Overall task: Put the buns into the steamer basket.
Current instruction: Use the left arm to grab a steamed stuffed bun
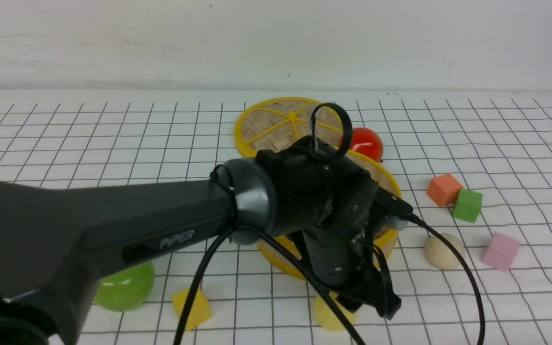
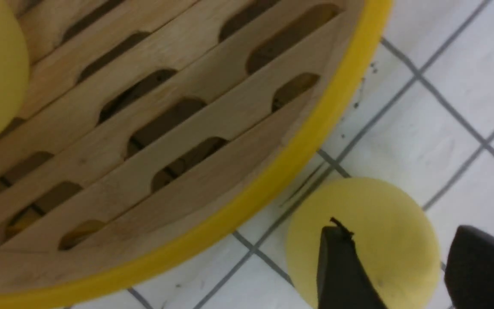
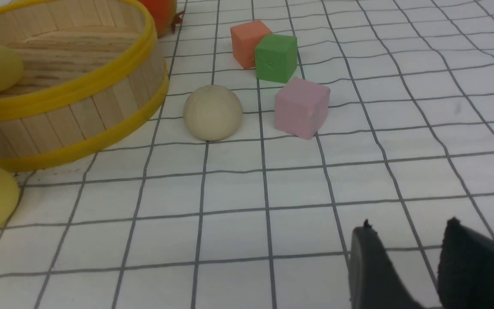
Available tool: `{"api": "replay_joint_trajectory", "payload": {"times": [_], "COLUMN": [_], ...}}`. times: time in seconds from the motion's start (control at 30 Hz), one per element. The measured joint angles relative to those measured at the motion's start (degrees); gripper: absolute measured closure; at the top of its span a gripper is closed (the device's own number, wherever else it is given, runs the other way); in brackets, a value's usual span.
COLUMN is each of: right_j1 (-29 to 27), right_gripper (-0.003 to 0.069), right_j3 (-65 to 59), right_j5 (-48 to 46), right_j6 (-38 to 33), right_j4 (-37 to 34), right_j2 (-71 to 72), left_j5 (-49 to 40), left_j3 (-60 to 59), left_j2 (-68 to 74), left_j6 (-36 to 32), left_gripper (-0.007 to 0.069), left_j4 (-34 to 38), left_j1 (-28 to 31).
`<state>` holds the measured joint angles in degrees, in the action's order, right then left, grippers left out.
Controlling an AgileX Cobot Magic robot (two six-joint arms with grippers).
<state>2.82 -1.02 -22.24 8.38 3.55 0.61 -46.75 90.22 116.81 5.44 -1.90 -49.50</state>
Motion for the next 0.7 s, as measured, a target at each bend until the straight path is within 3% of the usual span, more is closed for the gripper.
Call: {"api": "replay_joint_trajectory", "payload": {"times": [0.27, 0.4, 0.43, 0.47, 0.53, 0.7], "right_j1": [0.0, 0.0, 0.0, 0.0, 0.0, 0.0], "right_gripper": [0.0418, 0.0418, 0.0418, 0.0418, 0.0418, 0.0418], "right_j3": [0.0, 0.0, 0.0, 0.0, 0.0, 0.0], "right_j5": [0.0, 0.0, 0.0, 0.0, 0.0, 0.0], "right_j6": [0.0, 0.0, 0.0, 0.0, 0.0, 0.0], "right_j4": [0.0, 0.0, 0.0, 0.0, 0.0, 0.0], "right_j2": [0.0, 0.0, 0.0, 0.0, 0.0, 0.0], "left_j5": [0.35, -0.97, -0.97, -2.09, -4.12, -10.33], "left_j3": [0.0, 0.0, 0.0, 0.0, 0.12, 2.15], "left_j2": [1.52, 1.72, 1.72, 1.57, 1.03, -2.98], "left_j6": [0.18, 0.2, 0.2, 0.26, 0.25, 0.44], "left_gripper": [0.037, 0.0509, 0.0509, 0.0576, 0.0633, 0.0638], "left_j4": [-0.49, 0.47, 0.57, 1.29, 2.83, 4.04], "left_j1": [0.0, 0.0, 0.0, 0.0, -0.06, -0.92]}}
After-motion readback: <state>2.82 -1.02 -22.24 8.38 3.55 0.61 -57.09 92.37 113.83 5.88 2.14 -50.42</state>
